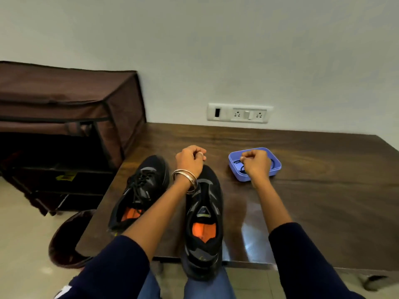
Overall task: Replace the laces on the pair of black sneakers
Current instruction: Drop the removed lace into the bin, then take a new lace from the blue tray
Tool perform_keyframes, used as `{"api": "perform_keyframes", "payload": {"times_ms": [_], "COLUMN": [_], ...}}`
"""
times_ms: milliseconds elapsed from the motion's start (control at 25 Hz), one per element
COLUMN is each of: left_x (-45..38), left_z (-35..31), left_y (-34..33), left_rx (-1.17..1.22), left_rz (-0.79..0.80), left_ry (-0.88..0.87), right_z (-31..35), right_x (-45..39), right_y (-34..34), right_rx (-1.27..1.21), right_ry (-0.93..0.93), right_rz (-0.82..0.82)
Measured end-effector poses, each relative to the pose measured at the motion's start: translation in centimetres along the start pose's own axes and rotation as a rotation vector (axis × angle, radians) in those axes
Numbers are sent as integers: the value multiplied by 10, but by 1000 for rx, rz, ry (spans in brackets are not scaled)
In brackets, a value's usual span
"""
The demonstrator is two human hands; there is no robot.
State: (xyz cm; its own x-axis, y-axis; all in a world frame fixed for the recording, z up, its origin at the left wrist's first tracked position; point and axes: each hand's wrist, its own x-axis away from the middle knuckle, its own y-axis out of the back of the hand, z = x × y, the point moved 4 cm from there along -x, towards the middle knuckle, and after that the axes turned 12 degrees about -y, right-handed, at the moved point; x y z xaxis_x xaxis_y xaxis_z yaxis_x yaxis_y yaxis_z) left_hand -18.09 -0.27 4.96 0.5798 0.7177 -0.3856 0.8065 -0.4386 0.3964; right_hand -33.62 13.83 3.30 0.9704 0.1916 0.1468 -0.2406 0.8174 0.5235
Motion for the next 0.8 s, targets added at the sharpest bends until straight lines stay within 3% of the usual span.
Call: {"api": "perform_keyframes", "payload": {"times_ms": [80,240,400,480,600,720,800], "left_x": [-15,-38,-40,-38,-34,-33,-27], "left_z": [2,11,14,16,7,-16,-38], "left_y": [-31,-77,-85,-80,-62,-50,-46], "left_rx": [-51,-185,-182,-149,-122,-59,94], "left_rz": [100,291,308,292,273,331,368], "left_ry": [-18,-108,-170,-179,-230,-278,-209], "right_z": [-13,-21,-22,-22,-1,54,97], "right_x": [-44,-82,-92,-93,-86,-53,-13], "right_y": [4,-12,-33,-34,-10,29,55], "right_rx": [289,870,1076,1037,717,366,293], "right_ry": [17,37,116,118,82,222,377], "right_rz": [-2,273,269,199,123,127,172]}}
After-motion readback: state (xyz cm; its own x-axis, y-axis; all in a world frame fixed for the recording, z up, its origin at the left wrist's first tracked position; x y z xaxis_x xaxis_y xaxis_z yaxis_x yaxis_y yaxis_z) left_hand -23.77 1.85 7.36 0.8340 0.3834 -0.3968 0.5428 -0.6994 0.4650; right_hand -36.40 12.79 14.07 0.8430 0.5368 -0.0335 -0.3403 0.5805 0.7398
